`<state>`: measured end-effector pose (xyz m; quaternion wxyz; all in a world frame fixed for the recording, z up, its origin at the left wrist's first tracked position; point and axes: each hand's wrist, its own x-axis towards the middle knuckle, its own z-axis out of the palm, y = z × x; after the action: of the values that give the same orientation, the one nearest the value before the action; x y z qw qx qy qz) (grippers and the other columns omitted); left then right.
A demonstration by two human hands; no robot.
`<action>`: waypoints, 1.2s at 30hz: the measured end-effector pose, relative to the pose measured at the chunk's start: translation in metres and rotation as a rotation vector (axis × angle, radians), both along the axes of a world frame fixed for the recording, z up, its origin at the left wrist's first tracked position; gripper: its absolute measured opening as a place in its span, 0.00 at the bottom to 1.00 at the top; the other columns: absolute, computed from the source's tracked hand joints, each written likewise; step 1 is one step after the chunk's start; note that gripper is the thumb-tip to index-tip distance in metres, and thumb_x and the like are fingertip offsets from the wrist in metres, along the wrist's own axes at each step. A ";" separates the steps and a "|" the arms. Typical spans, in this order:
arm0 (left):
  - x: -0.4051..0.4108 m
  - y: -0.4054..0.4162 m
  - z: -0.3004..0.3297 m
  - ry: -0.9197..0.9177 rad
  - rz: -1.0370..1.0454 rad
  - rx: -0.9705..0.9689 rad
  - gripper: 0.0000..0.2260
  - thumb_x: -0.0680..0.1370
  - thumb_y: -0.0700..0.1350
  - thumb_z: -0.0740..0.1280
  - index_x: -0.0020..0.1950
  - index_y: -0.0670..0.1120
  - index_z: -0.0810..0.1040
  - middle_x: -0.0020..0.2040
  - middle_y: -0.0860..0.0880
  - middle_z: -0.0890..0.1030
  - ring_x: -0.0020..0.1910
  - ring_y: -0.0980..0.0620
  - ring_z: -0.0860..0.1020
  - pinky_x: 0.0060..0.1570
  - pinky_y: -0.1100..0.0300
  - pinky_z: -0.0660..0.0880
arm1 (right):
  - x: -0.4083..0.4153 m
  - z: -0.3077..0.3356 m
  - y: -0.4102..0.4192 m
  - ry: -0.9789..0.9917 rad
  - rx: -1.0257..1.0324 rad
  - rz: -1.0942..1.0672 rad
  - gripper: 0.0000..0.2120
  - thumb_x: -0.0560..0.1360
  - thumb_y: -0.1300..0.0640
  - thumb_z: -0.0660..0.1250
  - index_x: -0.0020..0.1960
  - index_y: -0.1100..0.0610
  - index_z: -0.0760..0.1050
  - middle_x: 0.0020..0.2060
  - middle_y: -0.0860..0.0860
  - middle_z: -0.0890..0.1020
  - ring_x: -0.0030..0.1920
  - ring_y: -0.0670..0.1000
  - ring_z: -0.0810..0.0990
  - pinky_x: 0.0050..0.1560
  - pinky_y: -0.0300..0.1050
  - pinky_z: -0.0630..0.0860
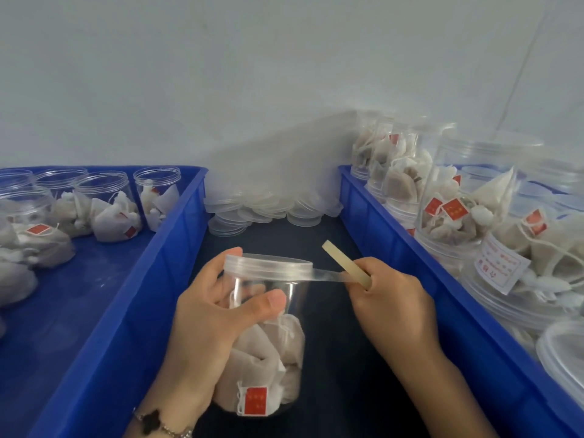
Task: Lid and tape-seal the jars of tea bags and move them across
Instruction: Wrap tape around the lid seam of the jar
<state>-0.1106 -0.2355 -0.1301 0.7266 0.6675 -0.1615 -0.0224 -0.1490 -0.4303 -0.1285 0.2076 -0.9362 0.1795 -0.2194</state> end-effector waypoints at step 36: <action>-0.009 -0.019 -0.012 -0.283 0.288 0.221 0.34 0.49 0.70 0.71 0.53 0.67 0.66 0.52 0.74 0.72 0.51 0.72 0.73 0.40 0.79 0.70 | -0.006 -0.009 0.036 -0.078 -0.057 0.283 0.41 0.76 0.56 0.60 0.72 0.31 0.34 0.50 0.41 0.74 0.44 0.44 0.75 0.37 0.38 0.69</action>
<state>-0.1198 -0.2544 -0.1422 0.6148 0.7556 -0.1615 0.1580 -0.1548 -0.3942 -0.1378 0.2164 -0.9485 0.0314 -0.2291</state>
